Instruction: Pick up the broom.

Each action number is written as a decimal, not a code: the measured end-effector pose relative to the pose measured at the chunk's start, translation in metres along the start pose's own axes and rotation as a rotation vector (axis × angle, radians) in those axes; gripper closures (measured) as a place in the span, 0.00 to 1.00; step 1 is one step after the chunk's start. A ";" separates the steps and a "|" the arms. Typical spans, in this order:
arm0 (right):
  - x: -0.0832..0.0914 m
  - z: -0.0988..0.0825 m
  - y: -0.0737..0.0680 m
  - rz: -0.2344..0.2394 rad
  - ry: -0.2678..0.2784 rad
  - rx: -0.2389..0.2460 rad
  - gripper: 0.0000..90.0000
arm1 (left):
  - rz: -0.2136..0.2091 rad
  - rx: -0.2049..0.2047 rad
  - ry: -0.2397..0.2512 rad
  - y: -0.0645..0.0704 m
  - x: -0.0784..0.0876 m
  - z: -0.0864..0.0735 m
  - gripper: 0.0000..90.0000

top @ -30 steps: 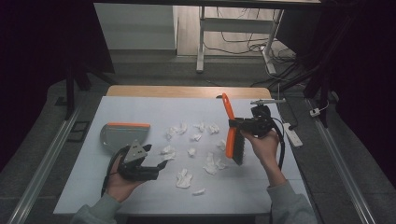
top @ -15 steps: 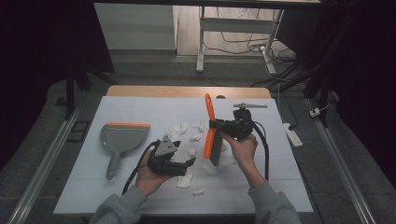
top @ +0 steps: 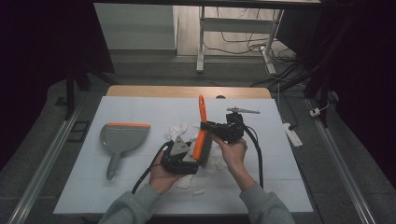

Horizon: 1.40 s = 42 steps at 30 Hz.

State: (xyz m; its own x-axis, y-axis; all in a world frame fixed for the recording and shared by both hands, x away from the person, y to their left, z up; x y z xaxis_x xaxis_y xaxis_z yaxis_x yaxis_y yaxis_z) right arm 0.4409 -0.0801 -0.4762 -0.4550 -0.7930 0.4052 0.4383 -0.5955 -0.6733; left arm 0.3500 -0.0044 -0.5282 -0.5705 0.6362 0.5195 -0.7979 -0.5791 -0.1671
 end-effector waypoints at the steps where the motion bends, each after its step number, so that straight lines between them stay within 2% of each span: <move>1: 0.000 0.000 -0.001 0.008 0.008 -0.010 0.78 | 0.004 0.003 0.001 0.000 -0.002 0.000 0.30; 5: 0.001 -0.001 -0.006 0.047 0.028 -0.039 0.78 | 0.034 0.025 0.011 0.000 -0.013 -0.003 0.35; 8: 0.001 -0.001 -0.009 0.050 0.038 -0.035 0.78 | 0.041 0.027 0.010 0.000 -0.016 -0.004 0.43; 11: 0.002 -0.002 -0.010 0.060 0.045 -0.040 0.78 | 0.062 0.037 0.036 -0.004 -0.015 -0.003 0.51; 14: 0.002 -0.002 -0.011 0.068 0.060 -0.047 0.78 | 0.055 0.044 0.047 -0.007 -0.014 -0.003 0.65; 15: 0.002 -0.003 -0.011 0.076 0.063 -0.057 0.78 | 0.055 0.047 0.046 -0.008 -0.013 -0.003 0.72; 19: 0.003 -0.002 -0.011 0.093 0.069 -0.079 0.78 | 0.058 0.104 0.040 -0.017 -0.010 -0.007 0.81; 21: 0.004 -0.002 -0.012 0.103 0.072 -0.079 0.78 | 0.038 0.133 0.045 -0.022 -0.007 -0.008 0.85; 26: 0.005 -0.002 -0.018 0.109 0.082 -0.058 0.78 | 0.028 0.117 0.029 -0.026 -0.003 -0.008 0.86; 31: 0.005 -0.002 -0.018 0.123 0.065 -0.051 0.75 | 0.011 0.092 0.017 -0.031 0.005 -0.007 0.87; 33: 0.006 -0.001 -0.019 0.104 0.063 -0.018 0.70 | 0.008 0.078 0.007 -0.034 0.010 -0.006 0.87; 34: 0.008 0.000 -0.019 0.086 0.071 0.014 0.66 | 0.011 0.069 0.005 -0.036 0.014 -0.006 0.87; 36: 0.012 0.002 -0.021 0.079 0.072 0.058 0.61 | 0.014 0.052 0.013 -0.040 0.021 -0.004 0.87; 40: 0.023 0.005 -0.021 0.097 0.060 0.089 0.54 | 0.016 0.035 0.010 -0.049 0.034 -0.005 0.87; 42: 0.028 0.006 -0.019 0.084 0.058 0.108 0.53 | 0.016 0.020 -0.002 -0.052 0.039 -0.007 0.87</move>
State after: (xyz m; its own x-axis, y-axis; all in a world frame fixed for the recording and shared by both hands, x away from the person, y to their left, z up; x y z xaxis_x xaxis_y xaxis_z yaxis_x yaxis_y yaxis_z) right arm 0.4249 -0.0918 -0.4486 -0.4561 -0.8335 0.3119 0.5558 -0.5404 -0.6317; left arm 0.3680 0.0545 -0.5046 -0.5824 0.6258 0.5188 -0.7849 -0.5990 -0.1584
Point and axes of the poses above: each handheld gripper's, and its own axes: x roughly backward along the jaws, z roughly out of its top, y roughly to its right, the point moved 9 cm from there along -x, roughly forward along the jaws, and after that the axes turned 15 degrees about -x, right-handed, at the moved point
